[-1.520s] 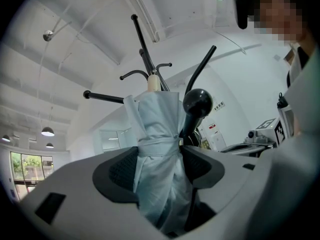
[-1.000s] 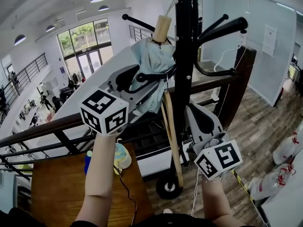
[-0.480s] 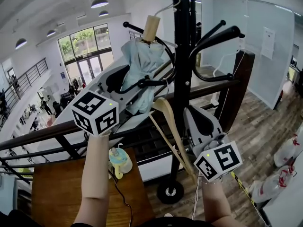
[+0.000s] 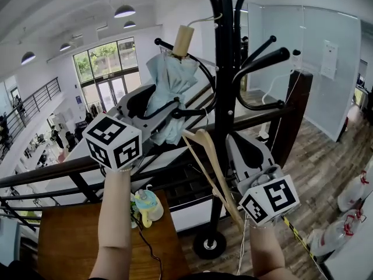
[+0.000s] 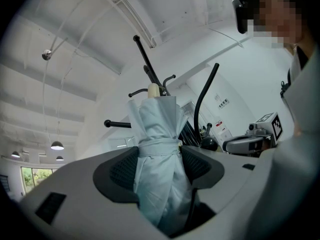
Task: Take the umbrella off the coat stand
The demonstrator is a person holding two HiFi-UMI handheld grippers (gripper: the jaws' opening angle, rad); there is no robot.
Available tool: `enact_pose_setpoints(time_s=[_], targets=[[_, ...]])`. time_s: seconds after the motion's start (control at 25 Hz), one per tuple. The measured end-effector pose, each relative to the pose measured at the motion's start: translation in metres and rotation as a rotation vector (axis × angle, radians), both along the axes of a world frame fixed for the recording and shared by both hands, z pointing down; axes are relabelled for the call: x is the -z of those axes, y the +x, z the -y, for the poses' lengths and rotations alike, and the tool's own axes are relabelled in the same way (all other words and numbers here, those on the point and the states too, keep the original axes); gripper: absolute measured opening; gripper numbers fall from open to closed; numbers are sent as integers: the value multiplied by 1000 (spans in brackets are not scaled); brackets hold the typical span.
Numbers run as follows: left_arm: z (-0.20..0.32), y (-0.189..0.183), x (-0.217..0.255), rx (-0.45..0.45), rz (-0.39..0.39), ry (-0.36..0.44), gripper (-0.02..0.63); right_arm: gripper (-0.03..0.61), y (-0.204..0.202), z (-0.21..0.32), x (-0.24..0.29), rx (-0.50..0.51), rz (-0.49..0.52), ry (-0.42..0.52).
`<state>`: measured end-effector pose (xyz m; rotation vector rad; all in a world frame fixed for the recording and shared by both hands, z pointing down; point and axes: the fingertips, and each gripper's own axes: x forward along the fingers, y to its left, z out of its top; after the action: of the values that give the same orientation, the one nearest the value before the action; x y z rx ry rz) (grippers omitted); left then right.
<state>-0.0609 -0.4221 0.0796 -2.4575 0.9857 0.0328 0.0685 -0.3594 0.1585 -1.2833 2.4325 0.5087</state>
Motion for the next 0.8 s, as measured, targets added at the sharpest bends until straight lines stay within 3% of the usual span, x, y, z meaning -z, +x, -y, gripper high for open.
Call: enact_pose_setpoints(time_s=[0.8], targets=[[-14,-2,37,0,-5,59,278,29,-3,-11,24,-1,-3,63]])
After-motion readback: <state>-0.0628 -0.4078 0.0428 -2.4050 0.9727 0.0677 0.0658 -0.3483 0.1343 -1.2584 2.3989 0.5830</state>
